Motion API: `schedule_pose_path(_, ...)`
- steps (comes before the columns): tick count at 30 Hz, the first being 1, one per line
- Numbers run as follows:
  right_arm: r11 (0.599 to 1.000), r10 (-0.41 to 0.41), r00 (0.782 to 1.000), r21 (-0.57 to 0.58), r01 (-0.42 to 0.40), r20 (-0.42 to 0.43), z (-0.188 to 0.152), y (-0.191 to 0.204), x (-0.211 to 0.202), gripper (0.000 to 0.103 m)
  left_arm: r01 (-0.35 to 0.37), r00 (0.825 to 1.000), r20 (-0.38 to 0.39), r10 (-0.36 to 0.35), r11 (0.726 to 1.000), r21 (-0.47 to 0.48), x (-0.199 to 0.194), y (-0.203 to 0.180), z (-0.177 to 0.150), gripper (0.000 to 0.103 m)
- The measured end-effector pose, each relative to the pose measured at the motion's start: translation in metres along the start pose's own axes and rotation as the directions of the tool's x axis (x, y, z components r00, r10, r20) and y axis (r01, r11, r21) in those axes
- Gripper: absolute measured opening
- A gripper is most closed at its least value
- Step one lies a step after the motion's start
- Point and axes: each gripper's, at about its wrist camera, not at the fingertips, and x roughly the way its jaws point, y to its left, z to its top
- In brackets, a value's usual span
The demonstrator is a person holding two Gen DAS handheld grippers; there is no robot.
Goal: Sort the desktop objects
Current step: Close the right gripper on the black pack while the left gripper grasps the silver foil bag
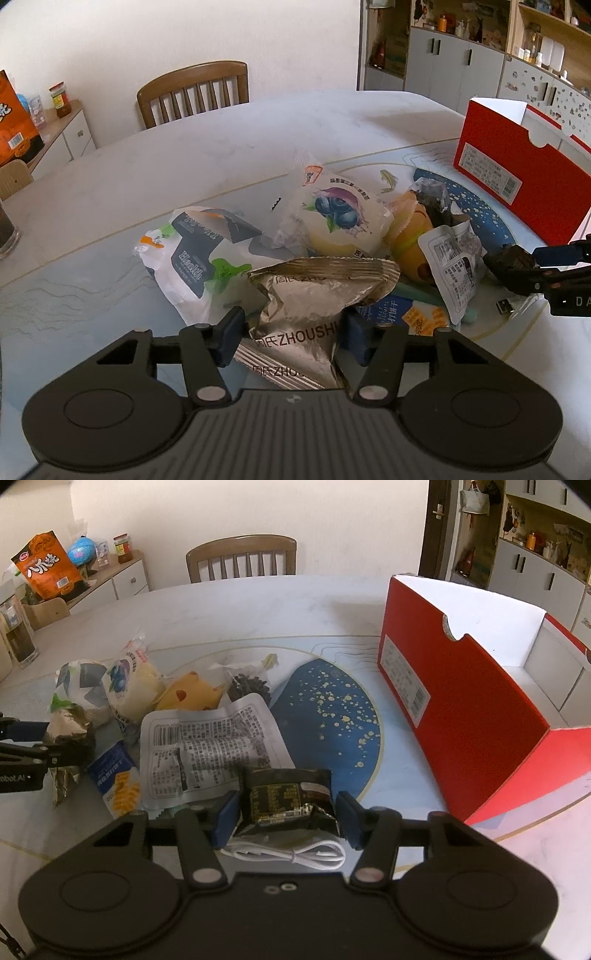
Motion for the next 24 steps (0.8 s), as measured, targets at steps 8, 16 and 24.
schedule_pose_path(8, 1.000, -0.008, 1.000, 0.004, 0.008, 0.011, 0.000, -0.001, -0.004, 0.055, -0.005, 1.000, 0.005, 0.005, 1.000, -0.007, -0.005, 0.000, -0.002, 0.053)
schedule_pose_path(16, 1.000, -0.013, 0.999, 0.016, 0.012, 0.038, 0.001, -0.001, -0.012, 0.054, -0.005, 1.000, 0.020, 0.006, 1.000, -0.014, -0.015, 0.001, -0.002, 0.052)
schedule_pose_path(24, 0.999, -0.007, 0.998, 0.039, 0.005, 0.070, 0.004, 0.001, -0.027, 0.054, 0.010, 0.999, 0.035, -0.009, 0.999, -0.035, -0.032, 0.004, 0.000, 0.052)
